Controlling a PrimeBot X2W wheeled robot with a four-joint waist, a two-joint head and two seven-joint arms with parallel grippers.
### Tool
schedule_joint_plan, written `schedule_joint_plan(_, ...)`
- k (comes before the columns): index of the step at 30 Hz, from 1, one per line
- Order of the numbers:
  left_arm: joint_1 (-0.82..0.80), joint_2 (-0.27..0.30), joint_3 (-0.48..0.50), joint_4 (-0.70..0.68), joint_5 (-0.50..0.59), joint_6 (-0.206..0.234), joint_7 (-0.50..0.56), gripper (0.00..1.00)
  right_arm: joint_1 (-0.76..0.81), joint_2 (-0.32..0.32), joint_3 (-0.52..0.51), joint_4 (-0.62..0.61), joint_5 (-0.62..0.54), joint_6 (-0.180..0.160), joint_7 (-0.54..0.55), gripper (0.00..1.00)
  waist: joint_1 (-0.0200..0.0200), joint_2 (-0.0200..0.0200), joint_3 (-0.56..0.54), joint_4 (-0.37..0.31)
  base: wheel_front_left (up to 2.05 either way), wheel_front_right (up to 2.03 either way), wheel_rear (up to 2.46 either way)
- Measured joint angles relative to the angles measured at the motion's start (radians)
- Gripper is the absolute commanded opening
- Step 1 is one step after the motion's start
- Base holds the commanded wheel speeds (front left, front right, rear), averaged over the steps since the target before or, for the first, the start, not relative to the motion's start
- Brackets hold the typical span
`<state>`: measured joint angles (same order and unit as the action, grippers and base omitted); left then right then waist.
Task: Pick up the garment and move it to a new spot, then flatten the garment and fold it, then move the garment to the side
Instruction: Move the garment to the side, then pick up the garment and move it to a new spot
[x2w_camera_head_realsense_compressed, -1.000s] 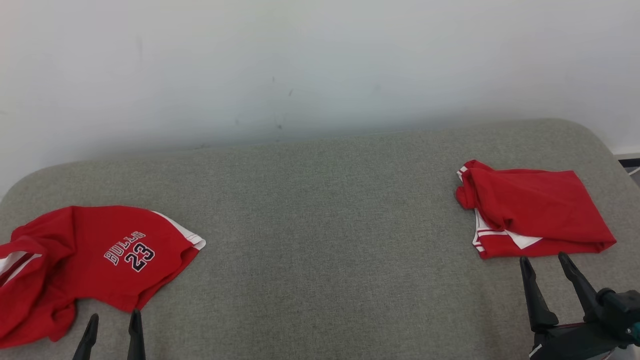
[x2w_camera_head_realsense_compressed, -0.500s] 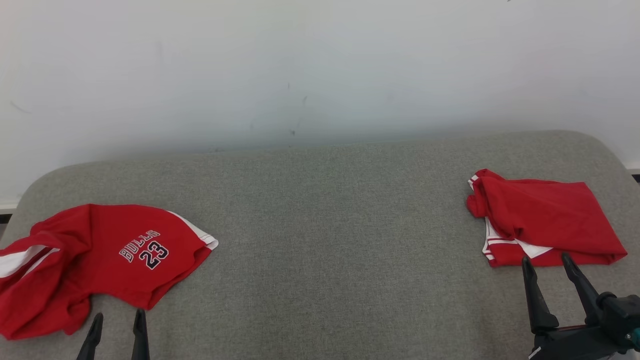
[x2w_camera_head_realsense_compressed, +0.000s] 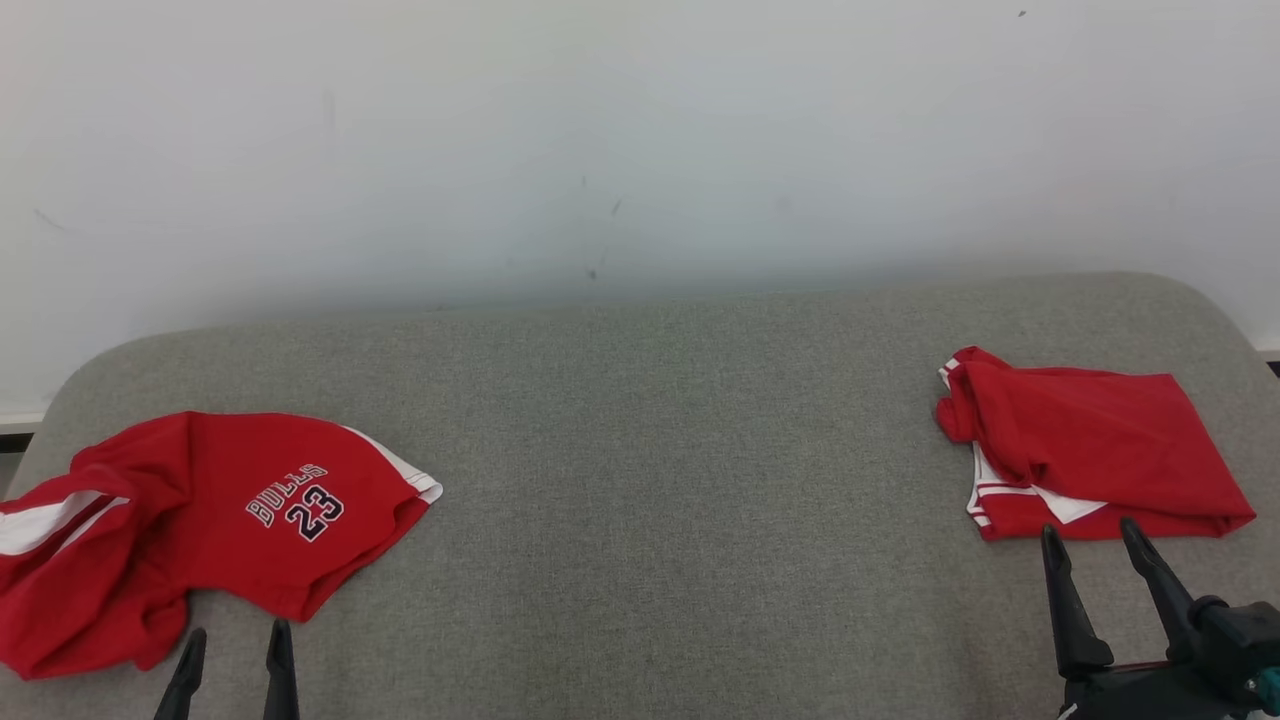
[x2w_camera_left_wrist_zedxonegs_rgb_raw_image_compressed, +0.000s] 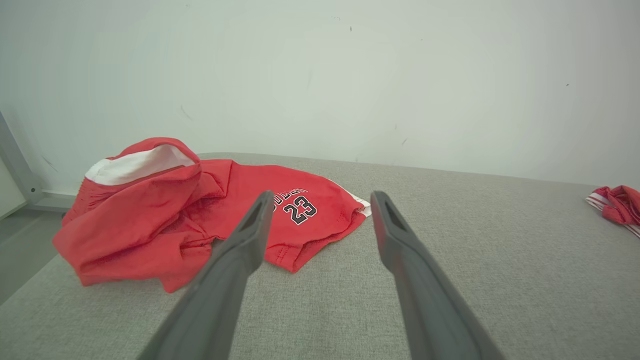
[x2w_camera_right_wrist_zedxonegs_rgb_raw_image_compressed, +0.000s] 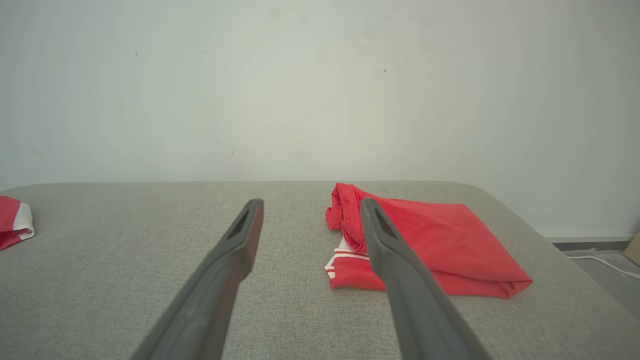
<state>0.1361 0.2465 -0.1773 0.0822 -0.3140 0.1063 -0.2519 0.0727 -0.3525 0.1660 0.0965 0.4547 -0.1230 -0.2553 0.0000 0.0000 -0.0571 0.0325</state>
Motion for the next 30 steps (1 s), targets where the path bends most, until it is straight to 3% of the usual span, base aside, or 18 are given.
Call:
schedule_joint_plan(14,-0.001,0.0,-0.008,0.001,0.0,-0.001,0.002,1.0,0.043,0.011,-0.043,0.001,-0.01,0.009,0.0,1.0,0.0,0.0,-0.007,0.021,0.0,0.0,0.0)
schedule_joint_plan(26,-0.021,0.009,0.0,0.001,0.006,-0.001,0.006,1.0,0.045,0.04,-0.059,0.0,-0.01,0.029,0.0,1.0,0.0,0.0,-0.008,0.116,0.0,0.0,0.0)
schedule_joint_plan(30,-0.019,0.011,0.015,-0.002,0.009,0.0,0.006,1.0,0.041,0.052,-0.05,0.008,-0.01,0.053,0.0,1.0,0.0,0.0,-0.009,0.166,0.0,0.0,0.0)
